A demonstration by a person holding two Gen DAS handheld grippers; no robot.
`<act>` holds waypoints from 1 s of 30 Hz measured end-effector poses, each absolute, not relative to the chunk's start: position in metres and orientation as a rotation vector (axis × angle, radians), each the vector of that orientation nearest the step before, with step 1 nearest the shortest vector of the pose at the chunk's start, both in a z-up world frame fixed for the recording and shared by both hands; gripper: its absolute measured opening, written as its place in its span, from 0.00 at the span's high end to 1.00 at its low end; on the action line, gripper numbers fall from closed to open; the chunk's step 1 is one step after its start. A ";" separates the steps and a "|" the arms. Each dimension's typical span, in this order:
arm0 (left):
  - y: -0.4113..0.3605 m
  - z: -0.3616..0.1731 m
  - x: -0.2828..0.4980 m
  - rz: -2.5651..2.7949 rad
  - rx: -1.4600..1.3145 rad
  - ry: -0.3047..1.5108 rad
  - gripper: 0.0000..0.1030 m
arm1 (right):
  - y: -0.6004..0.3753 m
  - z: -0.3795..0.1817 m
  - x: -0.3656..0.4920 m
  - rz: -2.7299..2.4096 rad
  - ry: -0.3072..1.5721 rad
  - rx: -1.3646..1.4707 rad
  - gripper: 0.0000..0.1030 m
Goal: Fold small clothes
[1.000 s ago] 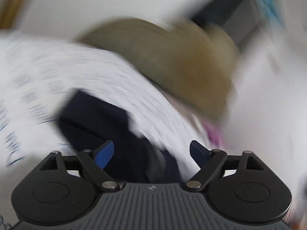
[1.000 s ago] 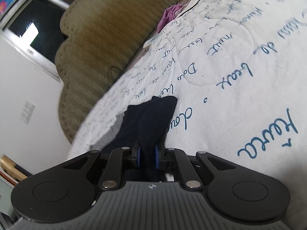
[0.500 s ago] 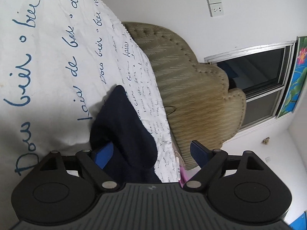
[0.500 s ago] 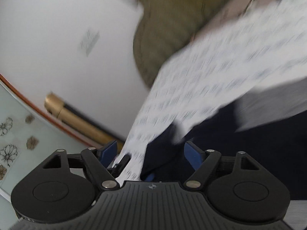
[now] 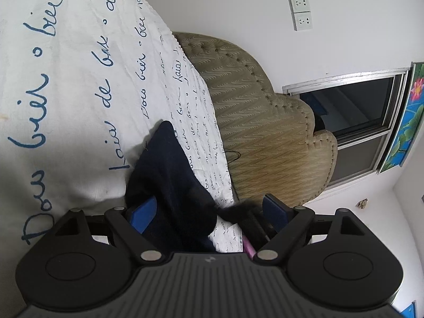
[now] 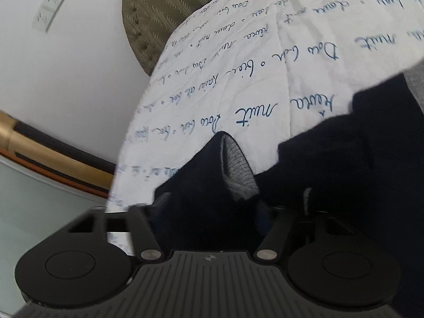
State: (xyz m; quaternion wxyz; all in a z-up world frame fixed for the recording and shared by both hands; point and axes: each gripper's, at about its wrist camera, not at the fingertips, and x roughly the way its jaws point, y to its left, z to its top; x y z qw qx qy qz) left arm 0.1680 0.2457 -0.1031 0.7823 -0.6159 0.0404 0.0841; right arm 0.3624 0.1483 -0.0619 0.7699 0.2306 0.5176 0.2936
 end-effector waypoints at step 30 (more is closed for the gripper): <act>0.201 -0.073 0.201 0.045 -1.058 0.345 0.02 | -0.266 0.010 0.267 0.447 0.412 1.009 0.90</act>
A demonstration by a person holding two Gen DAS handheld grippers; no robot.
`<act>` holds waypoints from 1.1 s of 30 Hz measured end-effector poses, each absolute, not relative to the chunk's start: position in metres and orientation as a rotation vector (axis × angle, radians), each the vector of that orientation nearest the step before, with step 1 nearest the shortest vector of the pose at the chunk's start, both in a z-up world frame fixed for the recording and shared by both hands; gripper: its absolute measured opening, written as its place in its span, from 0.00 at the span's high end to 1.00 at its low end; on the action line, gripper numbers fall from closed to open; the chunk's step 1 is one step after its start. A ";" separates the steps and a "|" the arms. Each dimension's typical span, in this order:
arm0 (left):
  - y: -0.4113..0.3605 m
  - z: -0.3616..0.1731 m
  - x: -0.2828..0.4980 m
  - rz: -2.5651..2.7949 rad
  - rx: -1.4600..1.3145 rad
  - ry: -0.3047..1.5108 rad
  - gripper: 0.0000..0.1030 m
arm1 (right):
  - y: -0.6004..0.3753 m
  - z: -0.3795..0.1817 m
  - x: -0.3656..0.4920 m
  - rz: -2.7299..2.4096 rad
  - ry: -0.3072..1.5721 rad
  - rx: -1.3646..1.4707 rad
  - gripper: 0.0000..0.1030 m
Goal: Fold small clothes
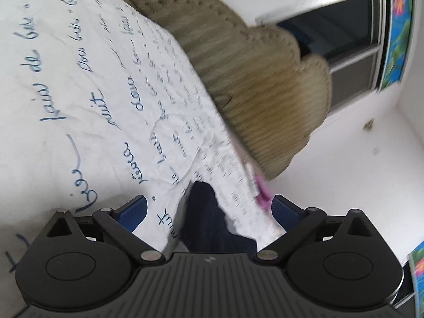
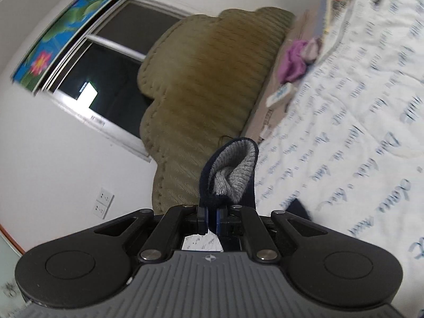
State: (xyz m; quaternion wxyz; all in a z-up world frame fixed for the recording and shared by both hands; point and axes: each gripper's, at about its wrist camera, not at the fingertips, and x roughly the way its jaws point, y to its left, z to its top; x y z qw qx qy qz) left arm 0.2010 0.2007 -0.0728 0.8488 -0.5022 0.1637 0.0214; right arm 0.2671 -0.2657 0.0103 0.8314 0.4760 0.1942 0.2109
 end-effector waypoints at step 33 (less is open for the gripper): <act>0.184 -0.055 0.312 0.083 -0.366 0.771 0.94 | -0.250 -0.052 0.285 0.410 0.630 0.912 0.90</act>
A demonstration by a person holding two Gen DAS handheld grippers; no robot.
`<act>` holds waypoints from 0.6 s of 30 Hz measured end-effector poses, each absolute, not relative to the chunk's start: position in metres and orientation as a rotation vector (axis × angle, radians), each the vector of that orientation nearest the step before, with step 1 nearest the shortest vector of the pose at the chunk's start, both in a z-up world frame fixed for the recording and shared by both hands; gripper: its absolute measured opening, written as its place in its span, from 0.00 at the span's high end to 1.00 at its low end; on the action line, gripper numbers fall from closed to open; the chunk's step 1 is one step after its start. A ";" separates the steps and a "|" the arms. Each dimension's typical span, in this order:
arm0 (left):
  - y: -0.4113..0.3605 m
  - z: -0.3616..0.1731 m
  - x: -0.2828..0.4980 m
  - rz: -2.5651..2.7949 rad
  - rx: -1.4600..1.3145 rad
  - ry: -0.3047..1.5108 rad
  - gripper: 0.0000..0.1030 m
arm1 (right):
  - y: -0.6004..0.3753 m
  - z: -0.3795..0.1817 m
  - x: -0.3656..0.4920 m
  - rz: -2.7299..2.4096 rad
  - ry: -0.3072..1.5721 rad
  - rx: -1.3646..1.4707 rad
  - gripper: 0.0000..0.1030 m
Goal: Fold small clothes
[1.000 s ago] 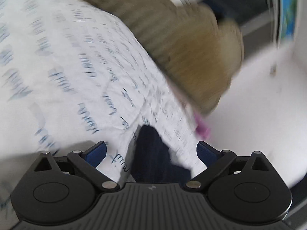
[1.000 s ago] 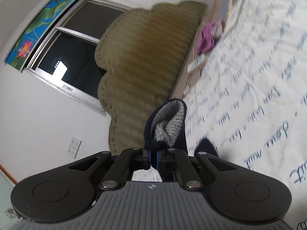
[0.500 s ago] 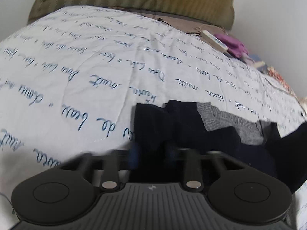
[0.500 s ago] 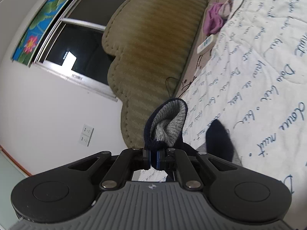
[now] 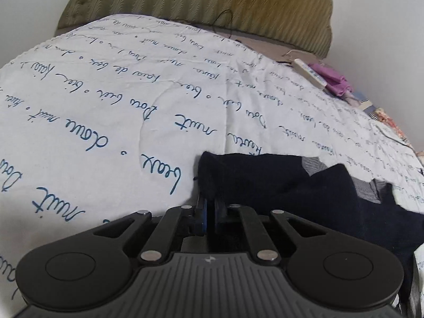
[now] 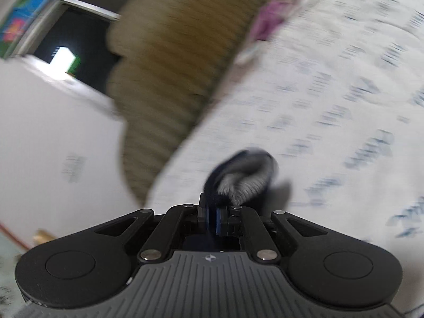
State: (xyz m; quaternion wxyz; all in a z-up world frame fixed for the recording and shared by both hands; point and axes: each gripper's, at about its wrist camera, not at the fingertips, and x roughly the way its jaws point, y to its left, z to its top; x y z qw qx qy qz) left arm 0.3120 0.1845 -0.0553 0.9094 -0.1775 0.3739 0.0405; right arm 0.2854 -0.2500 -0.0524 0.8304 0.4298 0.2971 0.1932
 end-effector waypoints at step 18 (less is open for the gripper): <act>0.213 -0.086 0.288 -0.016 -0.604 0.585 0.91 | -0.111 -0.038 0.186 0.437 0.654 -0.399 0.68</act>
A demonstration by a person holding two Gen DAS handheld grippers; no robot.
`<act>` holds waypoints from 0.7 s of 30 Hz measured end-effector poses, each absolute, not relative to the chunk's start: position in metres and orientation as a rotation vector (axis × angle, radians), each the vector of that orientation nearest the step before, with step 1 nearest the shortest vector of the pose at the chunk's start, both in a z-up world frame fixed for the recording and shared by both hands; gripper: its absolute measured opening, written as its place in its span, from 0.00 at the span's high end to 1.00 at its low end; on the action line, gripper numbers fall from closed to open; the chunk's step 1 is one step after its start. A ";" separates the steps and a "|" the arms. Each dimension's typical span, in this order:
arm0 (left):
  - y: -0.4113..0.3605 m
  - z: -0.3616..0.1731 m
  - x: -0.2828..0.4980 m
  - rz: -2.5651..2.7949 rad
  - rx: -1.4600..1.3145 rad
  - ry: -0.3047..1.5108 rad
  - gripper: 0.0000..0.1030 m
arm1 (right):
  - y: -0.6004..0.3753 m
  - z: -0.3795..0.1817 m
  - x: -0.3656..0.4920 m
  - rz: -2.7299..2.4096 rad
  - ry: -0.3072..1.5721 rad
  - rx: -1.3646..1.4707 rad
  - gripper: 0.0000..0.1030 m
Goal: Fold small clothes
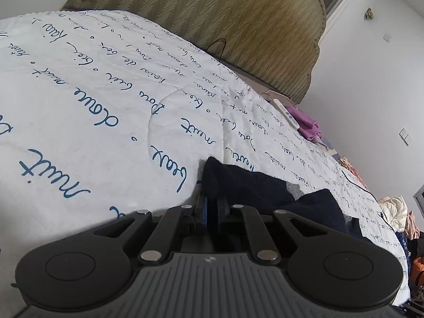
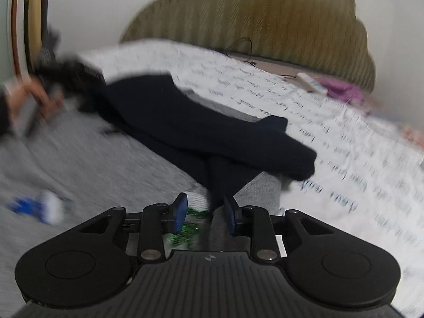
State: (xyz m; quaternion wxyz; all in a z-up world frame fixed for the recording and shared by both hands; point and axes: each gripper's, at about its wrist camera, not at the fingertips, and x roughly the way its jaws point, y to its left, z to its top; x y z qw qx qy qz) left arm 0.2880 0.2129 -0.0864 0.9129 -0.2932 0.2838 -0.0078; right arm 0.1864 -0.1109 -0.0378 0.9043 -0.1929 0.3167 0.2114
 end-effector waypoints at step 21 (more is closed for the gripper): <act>0.216 -0.089 0.287 -0.027 -0.622 0.577 0.91 | -0.210 -0.023 0.206 0.196 0.616 -0.147 0.53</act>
